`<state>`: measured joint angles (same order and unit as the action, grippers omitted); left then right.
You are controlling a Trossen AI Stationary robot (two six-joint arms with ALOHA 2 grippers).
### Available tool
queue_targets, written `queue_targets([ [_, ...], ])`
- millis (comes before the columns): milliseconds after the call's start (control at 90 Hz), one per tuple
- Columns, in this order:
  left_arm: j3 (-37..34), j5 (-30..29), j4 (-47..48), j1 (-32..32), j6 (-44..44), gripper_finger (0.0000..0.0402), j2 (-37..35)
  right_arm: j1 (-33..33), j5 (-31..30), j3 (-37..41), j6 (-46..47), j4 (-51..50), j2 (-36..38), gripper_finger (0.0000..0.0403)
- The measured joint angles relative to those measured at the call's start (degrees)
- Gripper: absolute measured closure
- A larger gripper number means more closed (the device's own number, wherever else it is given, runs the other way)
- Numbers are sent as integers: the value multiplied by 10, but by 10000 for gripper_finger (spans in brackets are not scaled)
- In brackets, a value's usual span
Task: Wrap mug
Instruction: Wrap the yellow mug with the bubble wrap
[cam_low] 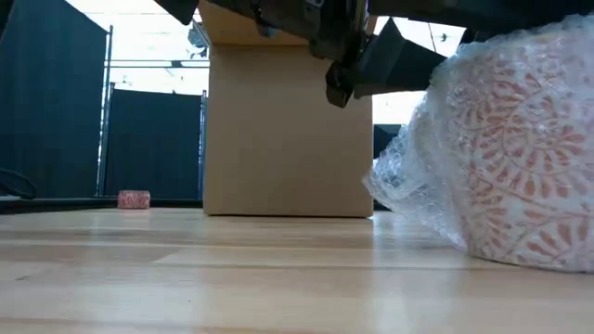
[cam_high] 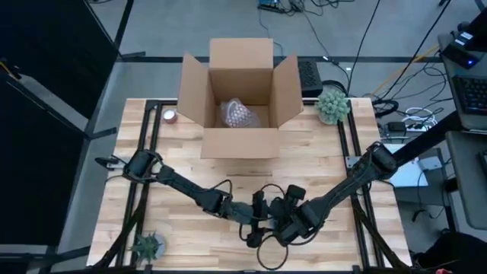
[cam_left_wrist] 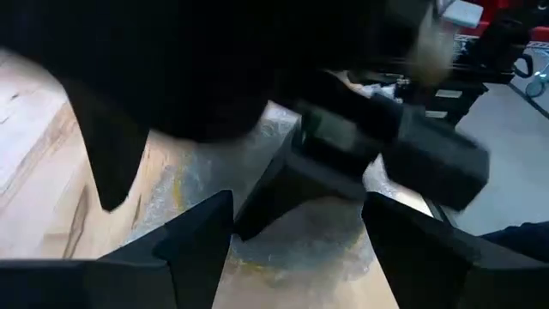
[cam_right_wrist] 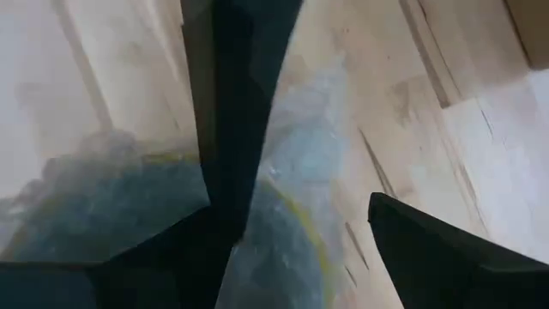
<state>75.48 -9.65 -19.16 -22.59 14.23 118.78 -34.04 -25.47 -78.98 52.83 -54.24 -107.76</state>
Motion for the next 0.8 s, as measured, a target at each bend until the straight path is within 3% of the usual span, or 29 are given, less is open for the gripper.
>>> queue_targets([
  [800,0,5,-1,0,-11,149,0,-1,16,2,-27,-34,55,149],
])
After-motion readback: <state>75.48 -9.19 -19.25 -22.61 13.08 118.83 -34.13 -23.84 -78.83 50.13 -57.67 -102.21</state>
